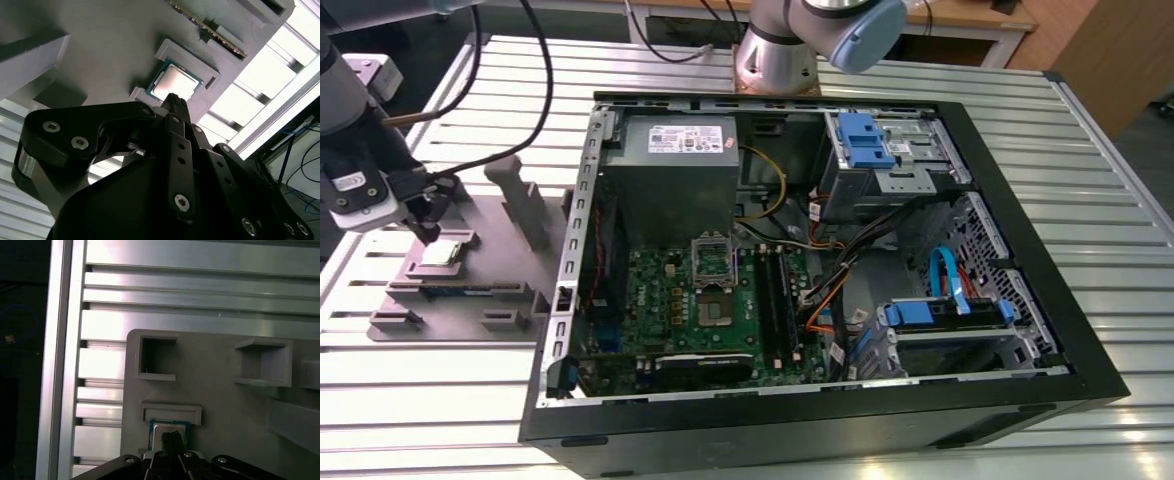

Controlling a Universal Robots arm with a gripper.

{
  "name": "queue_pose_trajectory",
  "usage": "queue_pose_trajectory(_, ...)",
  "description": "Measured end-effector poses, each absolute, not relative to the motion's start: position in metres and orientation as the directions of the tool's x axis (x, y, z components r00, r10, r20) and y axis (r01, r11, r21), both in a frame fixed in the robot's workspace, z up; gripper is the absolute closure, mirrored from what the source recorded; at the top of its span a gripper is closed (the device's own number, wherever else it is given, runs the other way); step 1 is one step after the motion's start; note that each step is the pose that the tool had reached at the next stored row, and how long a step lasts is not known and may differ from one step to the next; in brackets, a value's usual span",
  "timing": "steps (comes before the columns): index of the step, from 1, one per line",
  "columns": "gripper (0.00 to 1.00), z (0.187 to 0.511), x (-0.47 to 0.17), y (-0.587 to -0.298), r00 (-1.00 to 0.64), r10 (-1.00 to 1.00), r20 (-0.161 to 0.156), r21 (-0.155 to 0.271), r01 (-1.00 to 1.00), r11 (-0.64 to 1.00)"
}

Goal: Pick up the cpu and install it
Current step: 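Pick up the cpu and move it towards the insertion slot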

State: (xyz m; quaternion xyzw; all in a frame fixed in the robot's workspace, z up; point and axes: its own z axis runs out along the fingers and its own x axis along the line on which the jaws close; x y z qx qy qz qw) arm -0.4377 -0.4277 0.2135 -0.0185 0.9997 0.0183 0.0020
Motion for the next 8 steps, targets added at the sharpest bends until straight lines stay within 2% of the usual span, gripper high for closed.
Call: queue_pose_trajectory(8, 0.89, 0.2085, -0.437, -0.4281, -0.999, -0.045, -0.004, 0.036, -0.045, 0.998)
